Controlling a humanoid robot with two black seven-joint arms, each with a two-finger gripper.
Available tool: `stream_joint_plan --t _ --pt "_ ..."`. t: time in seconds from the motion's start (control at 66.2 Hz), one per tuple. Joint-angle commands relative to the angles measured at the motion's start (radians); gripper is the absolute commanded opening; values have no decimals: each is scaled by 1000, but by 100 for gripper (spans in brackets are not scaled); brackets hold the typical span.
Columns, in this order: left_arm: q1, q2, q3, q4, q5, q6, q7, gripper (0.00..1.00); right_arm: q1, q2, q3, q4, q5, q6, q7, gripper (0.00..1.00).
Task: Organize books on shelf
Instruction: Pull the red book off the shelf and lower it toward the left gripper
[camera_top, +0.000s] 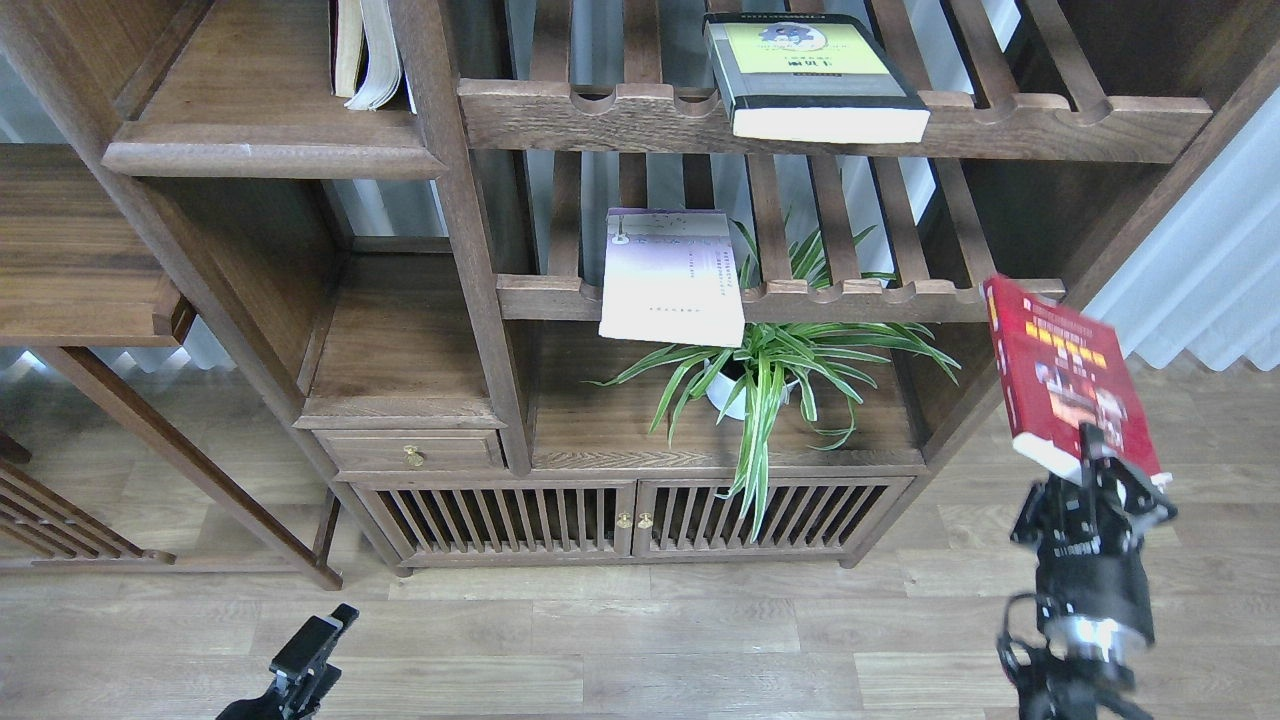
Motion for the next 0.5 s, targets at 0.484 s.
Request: stream_joint_plan --t 0.484 --pt "56 166 328 -443 -339 0 6 100 132 22 -533 -132 -193 0 -120 6"
